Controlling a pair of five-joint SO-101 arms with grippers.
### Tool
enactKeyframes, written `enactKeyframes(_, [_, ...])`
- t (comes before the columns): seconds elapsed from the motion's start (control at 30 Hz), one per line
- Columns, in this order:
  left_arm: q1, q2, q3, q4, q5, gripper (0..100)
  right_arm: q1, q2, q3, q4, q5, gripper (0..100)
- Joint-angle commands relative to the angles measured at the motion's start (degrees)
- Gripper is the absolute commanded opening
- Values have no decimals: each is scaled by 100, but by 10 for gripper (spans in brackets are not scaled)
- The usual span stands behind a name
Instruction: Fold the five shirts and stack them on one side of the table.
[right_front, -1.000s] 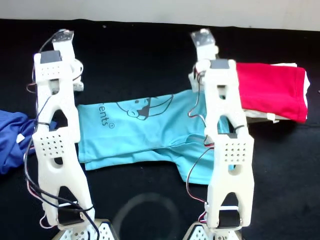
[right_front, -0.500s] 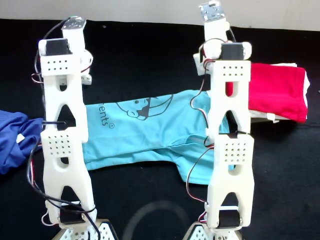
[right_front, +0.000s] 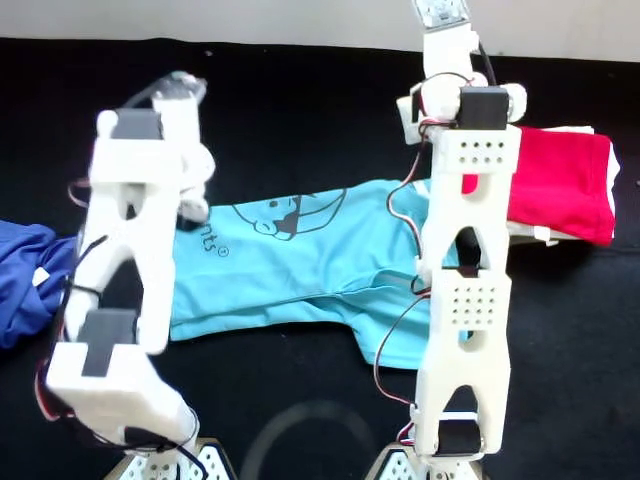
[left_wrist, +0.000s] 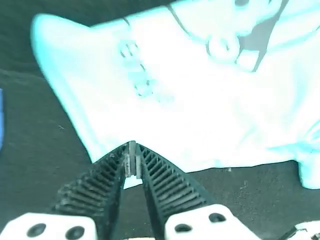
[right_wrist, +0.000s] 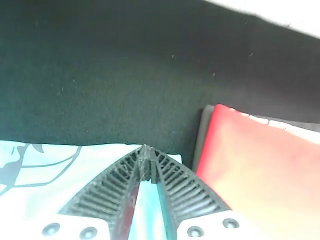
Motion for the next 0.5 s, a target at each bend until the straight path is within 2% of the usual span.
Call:
enactKeyframes(0.0, [101, -602, 1516, -747, -9, 9, 40, -1191, 462, 75, 70, 6])
enactKeyframes(0.27, [84, -989, 3310, -1829, -527, 9, -163, -3415, 3020, 66, 88, 6])
enactKeyframes(0.47, [127, -1367, 3802, -1916, -545, 9, -277, -4708, 4813, 48, 70, 6])
